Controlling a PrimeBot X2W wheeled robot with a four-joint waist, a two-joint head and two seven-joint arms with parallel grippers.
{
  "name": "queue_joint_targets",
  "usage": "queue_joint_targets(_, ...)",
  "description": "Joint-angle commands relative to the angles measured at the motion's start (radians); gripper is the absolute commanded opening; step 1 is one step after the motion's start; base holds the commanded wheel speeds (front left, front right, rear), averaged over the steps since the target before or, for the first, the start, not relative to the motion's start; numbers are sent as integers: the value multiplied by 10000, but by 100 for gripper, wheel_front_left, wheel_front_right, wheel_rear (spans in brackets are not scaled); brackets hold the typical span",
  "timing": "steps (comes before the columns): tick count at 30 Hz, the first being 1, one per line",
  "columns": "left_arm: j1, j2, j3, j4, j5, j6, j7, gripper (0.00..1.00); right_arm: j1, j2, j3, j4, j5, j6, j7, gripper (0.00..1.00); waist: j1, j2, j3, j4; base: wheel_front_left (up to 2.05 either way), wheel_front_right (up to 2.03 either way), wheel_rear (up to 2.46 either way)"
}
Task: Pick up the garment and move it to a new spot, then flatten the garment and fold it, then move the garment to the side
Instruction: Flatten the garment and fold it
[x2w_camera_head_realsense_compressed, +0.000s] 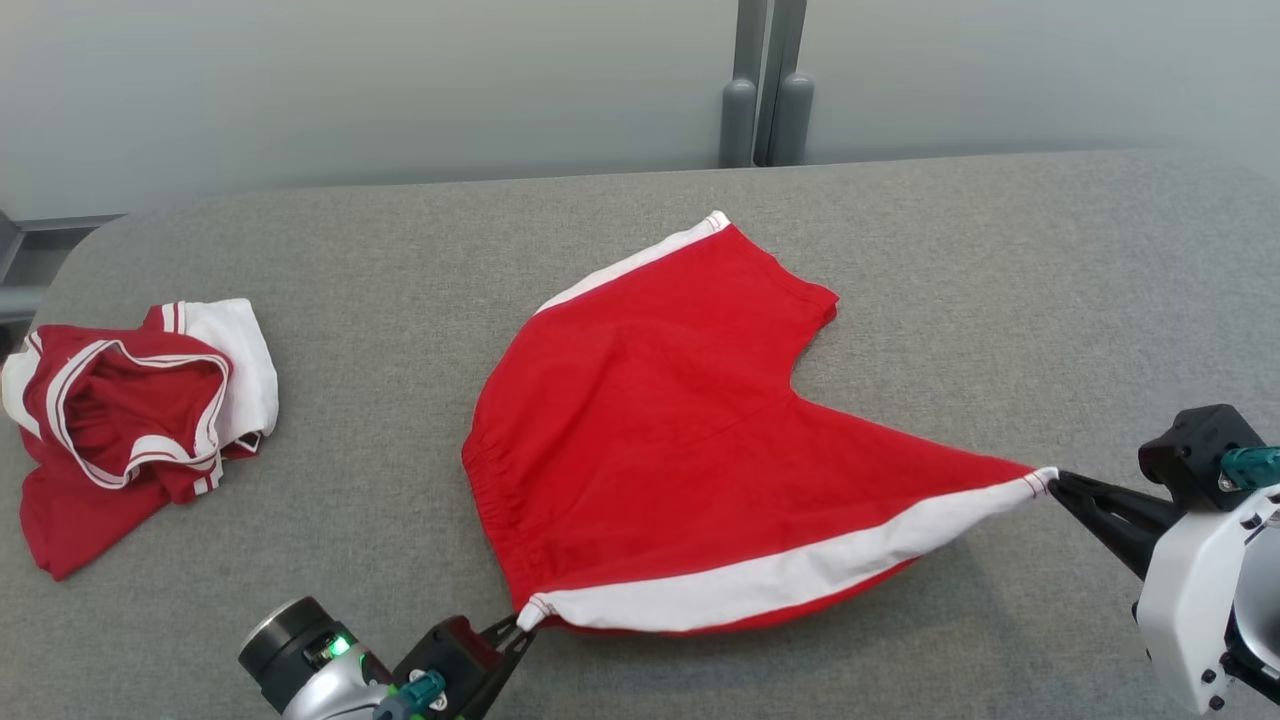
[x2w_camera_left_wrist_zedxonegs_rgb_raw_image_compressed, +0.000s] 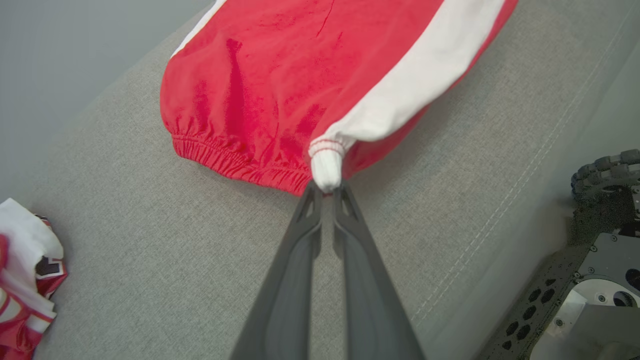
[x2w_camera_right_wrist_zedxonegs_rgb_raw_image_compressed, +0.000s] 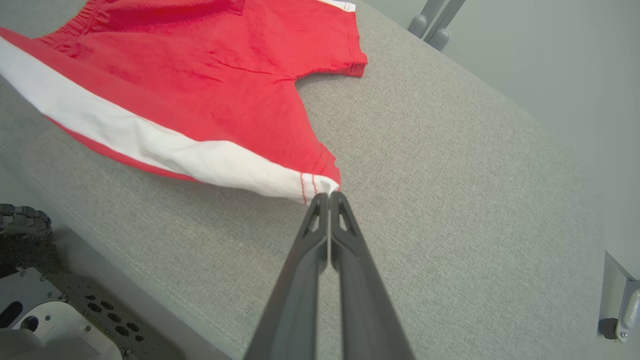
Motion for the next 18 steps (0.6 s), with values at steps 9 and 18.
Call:
queue_joint_targets(9, -1235, -719, 515, 927, -433, -400, -434, 0, -2759, -135, 1332, 875, 69, -16, -440, 0, 2, -1, 671, 308, 0, 0, 0)
queue_joint_targets(18, -2966, -1551, 900, 2334, -445, -809, -666, 0, -6805, -130, 3720, 3189, 379, -17, -1023, 0, 2, -1, 1773, 849, 0, 0, 0)
